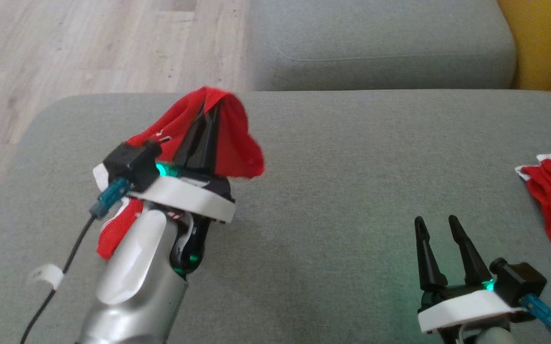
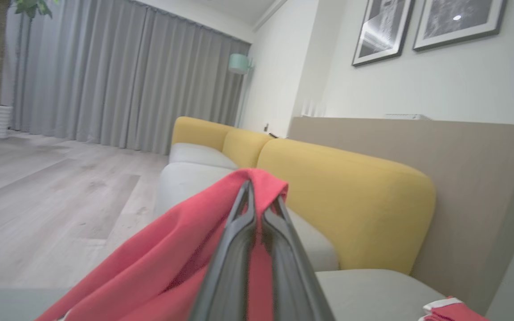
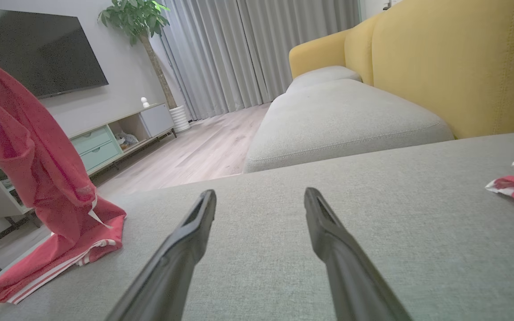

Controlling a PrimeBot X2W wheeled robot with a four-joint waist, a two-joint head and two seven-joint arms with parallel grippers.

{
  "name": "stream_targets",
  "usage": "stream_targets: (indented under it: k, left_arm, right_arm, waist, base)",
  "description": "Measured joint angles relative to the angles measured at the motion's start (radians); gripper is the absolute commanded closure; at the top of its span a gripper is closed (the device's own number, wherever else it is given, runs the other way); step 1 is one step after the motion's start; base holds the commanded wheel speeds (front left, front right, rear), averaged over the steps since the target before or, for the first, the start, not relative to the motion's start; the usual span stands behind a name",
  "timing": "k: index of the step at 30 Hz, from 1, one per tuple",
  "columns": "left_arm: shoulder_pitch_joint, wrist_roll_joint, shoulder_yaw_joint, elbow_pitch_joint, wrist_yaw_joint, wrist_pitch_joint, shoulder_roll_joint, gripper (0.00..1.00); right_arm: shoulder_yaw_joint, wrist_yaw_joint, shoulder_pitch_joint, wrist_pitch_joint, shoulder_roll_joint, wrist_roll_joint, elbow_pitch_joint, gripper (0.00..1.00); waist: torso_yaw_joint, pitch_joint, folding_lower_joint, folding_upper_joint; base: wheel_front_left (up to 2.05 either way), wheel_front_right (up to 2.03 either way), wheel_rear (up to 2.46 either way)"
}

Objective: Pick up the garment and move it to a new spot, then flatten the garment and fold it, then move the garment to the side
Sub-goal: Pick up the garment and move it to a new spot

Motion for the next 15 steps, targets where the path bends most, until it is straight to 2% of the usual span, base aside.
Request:
stream_targets:
  k: [7, 15]
  left_arm:
    - [-0.066, -0.069, -0.020, -0.161, 0.000, 0.144, 0.005, 1.00]
    - [-0.168, -0.078, -0.103, -0.216, 0.000, 0.236, -0.005, 1.00]
  right_arm:
    - [0.028, 0.000, -0.014, 0.000, 0.000, 0.022, -0.001, 0.00]
    - [0.064, 0.000, -0.068, 0.000, 0.000, 0.069, -0.003, 0.00]
  waist:
    - [-0.062, 0.024, 0.0000, 0.0000]
    - [-0.183, 0.055, 0.0001, 0.0000]
  base:
    - [0.00, 0.00, 0.00]
    - [0.00, 0.00, 0.00]
